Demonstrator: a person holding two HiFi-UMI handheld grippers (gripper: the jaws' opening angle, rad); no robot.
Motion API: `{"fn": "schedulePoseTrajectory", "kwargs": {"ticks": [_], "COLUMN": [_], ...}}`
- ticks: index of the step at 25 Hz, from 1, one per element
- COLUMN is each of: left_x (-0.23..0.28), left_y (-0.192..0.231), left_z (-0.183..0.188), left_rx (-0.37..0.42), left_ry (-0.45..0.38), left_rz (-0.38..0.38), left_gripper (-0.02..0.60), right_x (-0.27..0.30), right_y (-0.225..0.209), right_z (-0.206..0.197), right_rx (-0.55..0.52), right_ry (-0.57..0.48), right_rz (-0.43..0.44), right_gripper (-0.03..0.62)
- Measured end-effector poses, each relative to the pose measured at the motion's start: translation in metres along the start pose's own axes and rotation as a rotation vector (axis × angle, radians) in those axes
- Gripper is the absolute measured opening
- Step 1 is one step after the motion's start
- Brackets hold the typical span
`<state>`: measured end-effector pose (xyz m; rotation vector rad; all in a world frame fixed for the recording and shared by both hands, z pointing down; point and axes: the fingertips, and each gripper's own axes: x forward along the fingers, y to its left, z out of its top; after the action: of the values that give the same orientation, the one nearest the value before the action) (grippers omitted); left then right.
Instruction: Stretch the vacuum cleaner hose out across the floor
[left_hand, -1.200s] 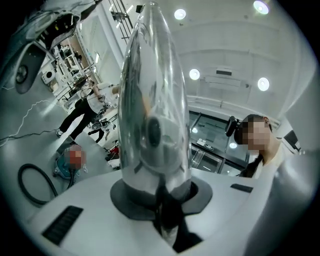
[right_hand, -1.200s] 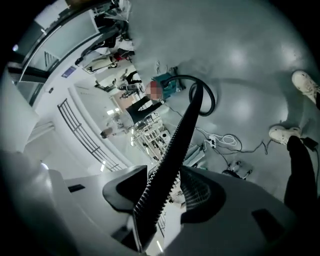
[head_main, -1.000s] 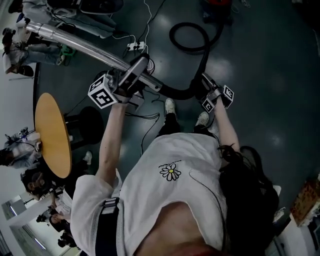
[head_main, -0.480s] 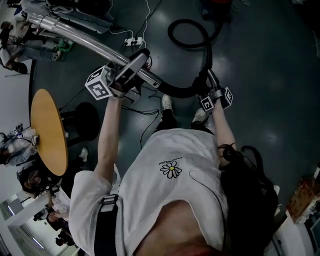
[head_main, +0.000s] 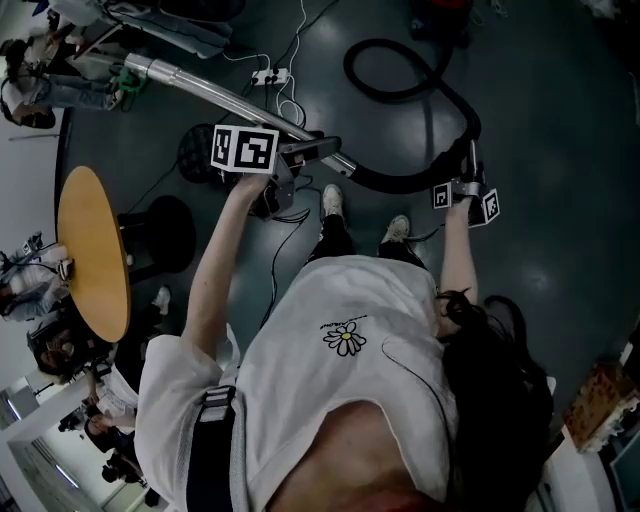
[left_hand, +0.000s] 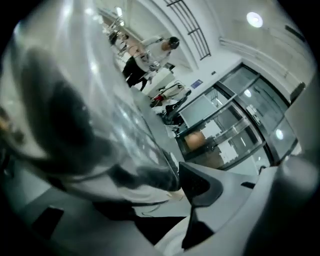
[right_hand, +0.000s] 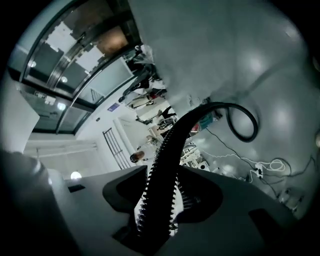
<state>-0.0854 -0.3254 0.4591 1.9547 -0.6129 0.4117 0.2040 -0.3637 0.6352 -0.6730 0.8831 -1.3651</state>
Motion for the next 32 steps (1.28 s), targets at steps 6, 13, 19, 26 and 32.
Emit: {"fn": "schedulePoseTrajectory", "kwargs": {"ticks": [6,13,19,26,32], "left_x": [0.005,-0.016,0.024,0.079,0.095], "left_y": [0.019,0.064,-0.031,-0.147,-0.145], "left_z": [-0.097,-0.077,0.027,0.067,-0.003], "left_rx": [-0.292,0.667,0.745,0.298,0.537], "left_ry": [0.344,0.417,-0.180,-0.344,-0.036], "left_rz": [-0.119,0.471,0.072,-0.806,-0.593], "left_gripper": [0.253,0.252,0.252,0.290,0.295], "right_x": [0.055,0.080,0.031,0.051,-0.005], "right_y": [0.081,0.093,0.090,0.166,0.140], "right_z": [-0.013,-0.177,-0.245,-0.276,-0.270], "right_rx": [-0.273,-0.575,-0.521,-0.549,-0.685], "right_ry": [0.213,0.899,1.016,1.075,1.180], "right_rz": [0.057,0.025,0.042,0.257,0.119], "right_gripper": [0.196,0.166,0.166,0.163,0.164]}}
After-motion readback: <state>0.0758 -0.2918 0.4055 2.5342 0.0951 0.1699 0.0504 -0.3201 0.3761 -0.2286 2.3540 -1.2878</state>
